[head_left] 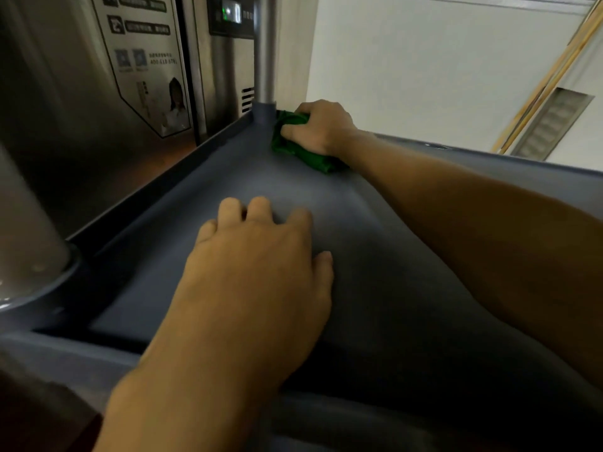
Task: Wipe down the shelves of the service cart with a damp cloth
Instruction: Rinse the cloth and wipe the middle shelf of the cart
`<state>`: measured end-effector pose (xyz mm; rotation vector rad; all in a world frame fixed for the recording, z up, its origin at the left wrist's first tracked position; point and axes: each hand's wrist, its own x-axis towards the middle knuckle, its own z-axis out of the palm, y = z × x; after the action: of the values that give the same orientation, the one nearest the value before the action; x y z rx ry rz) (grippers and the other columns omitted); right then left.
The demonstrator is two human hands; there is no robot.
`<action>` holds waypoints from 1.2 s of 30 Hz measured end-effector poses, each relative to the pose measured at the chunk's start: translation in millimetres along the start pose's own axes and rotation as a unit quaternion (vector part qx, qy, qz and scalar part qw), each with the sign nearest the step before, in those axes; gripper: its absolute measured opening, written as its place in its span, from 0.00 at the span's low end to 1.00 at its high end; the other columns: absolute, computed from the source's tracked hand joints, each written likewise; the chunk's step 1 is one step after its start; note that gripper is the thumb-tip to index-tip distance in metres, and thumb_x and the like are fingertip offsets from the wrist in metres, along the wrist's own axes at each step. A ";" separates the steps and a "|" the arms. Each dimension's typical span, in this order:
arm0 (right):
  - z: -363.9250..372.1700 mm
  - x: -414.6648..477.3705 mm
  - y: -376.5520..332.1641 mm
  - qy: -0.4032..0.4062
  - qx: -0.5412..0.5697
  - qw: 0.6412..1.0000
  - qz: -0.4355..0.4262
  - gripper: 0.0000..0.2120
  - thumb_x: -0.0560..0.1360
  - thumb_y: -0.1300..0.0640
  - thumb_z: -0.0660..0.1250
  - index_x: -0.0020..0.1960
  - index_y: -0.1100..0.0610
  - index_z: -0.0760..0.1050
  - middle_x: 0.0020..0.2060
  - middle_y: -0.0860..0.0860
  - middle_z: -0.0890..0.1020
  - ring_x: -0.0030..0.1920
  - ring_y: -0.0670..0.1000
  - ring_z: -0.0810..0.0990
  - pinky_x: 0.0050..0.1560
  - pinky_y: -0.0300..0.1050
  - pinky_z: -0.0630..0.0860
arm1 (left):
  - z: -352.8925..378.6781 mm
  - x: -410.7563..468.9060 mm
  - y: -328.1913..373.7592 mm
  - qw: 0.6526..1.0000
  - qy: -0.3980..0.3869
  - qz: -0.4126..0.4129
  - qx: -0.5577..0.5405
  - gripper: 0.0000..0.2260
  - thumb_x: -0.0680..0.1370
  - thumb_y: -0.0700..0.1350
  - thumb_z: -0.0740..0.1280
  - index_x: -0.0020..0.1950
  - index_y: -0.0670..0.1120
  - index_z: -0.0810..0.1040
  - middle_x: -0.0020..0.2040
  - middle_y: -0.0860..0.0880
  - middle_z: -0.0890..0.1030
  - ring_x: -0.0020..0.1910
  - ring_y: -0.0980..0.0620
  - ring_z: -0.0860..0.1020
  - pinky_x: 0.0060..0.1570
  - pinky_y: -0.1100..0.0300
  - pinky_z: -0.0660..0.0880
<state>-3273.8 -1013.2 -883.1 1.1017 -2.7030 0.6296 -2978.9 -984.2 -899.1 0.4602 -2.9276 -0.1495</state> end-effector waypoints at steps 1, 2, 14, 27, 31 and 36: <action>-1.6 -10.2 -2.9 0.000 -0.001 1.000 -0.010 0.21 0.72 0.40 0.64 0.59 0.49 0.78 0.48 0.50 0.78 0.49 0.53 0.77 0.52 0.46 0.75 | -0.3 -1.4 -0.1 1.000 0.005 -0.003 -0.010 0.20 0.79 0.64 0.50 0.68 0.59 0.65 0.66 0.52 0.68 0.65 0.49 0.65 0.59 0.53 0.67; -3.7 -21.0 -6.4 0.000 0.001 1.000 -0.018 0.20 0.72 0.40 0.65 0.60 0.49 0.78 0.47 0.49 0.78 0.48 0.52 0.77 0.50 0.45 0.74 | -0.8 -2.1 -0.5 1.000 0.011 -0.008 -0.019 0.19 0.79 0.63 0.52 0.67 0.59 0.67 0.65 0.52 0.69 0.64 0.48 0.66 0.57 0.53 0.67; -46.6 -162.3 -2.3 -0.016 0.020 0.994 -0.102 0.18 0.73 0.43 0.66 0.58 0.51 0.79 0.47 0.47 0.79 0.49 0.50 0.76 0.46 0.42 0.67 | -1.3 -4.0 -5.8 0.995 0.057 -0.027 -0.072 0.14 0.79 0.56 0.63 0.63 0.57 0.77 0.61 0.47 0.76 0.62 0.43 0.71 0.58 0.48 0.73; -113.1 -325.6 23.1 -0.094 0.071 0.987 -0.105 0.32 0.65 0.36 0.63 0.66 0.46 0.74 0.51 0.49 0.73 0.51 0.50 0.76 0.55 0.47 0.73 | -3.5 -6.3 -10.7 0.992 0.064 -0.029 -0.103 0.10 0.77 0.53 0.68 0.56 0.55 0.82 0.57 0.44 0.83 0.57 0.39 0.78 0.56 0.46 0.76; -128.2 -350.2 36.6 -0.085 0.090 0.989 -0.083 0.31 0.64 0.38 0.65 0.65 0.45 0.75 0.53 0.50 0.75 0.53 0.49 0.78 0.59 0.48 0.74 | -10.0 -15.8 -5.0 0.986 0.096 -0.010 -0.136 0.07 0.78 0.50 0.68 0.55 0.53 0.82 0.54 0.45 0.84 0.54 0.40 0.79 0.54 0.45 0.77; -143.9 -365.1 62.9 -0.090 0.109 0.987 -0.079 0.25 0.70 0.52 0.73 0.66 0.46 0.75 0.54 0.48 0.76 0.54 0.46 0.78 0.56 0.40 0.72 | -17.1 -30.1 2.6 0.966 0.183 0.037 -0.179 0.09 0.79 0.46 0.66 0.58 0.52 0.80 0.52 0.49 0.84 0.50 0.47 0.81 0.56 0.45 0.77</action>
<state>-3057.9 -679.5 -881.6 1.4764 -2.7050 0.8531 -2948.3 -973.5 -886.7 0.2837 -2.4766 -0.5132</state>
